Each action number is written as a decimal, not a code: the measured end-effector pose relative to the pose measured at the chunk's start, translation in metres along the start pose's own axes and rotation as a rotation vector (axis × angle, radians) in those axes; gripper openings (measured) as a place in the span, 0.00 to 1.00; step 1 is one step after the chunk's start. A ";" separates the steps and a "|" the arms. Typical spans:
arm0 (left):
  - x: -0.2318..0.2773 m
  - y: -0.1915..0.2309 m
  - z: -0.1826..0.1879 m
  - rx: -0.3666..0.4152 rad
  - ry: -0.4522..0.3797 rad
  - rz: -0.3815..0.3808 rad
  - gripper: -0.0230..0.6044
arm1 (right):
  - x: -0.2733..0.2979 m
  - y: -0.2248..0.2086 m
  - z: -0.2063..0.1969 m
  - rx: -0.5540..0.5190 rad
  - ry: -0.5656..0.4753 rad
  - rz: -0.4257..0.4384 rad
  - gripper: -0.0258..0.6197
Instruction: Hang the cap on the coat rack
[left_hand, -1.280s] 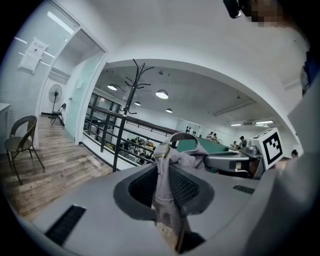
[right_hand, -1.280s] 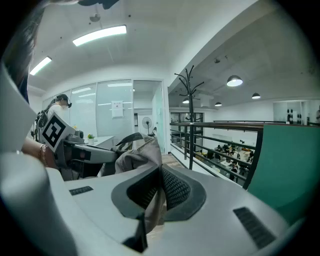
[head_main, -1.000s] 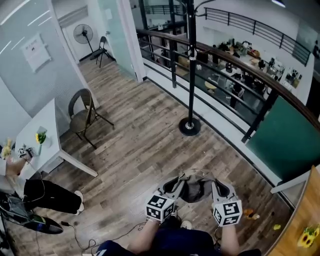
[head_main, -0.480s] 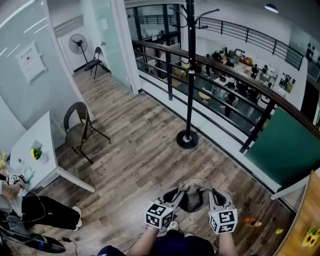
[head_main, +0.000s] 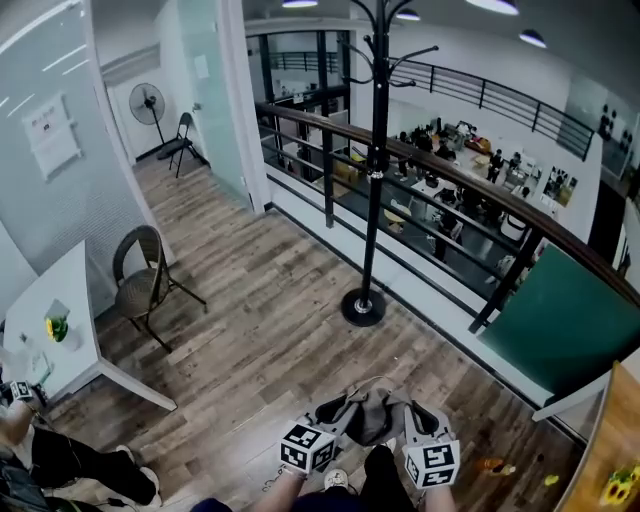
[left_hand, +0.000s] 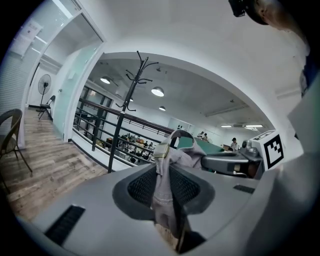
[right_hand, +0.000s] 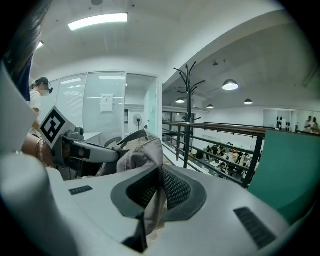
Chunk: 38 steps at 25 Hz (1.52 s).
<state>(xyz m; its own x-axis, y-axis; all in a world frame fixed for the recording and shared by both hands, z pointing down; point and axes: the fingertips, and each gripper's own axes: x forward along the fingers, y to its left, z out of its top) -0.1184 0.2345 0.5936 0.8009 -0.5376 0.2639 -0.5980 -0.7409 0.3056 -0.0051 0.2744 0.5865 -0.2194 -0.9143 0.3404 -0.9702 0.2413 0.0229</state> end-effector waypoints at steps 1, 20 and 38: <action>0.004 0.004 0.003 0.000 -0.002 0.005 0.17 | 0.005 -0.002 0.002 0.000 -0.003 0.001 0.09; 0.148 0.067 0.116 0.137 -0.118 0.225 0.17 | 0.140 -0.133 0.093 -0.036 -0.082 0.081 0.09; 0.227 0.088 0.217 0.145 -0.188 0.417 0.17 | 0.203 -0.216 0.182 -0.116 -0.191 0.148 0.09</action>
<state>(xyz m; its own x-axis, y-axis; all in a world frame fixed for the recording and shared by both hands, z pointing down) 0.0177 -0.0406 0.4820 0.4934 -0.8545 0.1626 -0.8697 -0.4880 0.0747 0.1414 -0.0225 0.4791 -0.3839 -0.9086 0.1643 -0.9103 0.4022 0.0975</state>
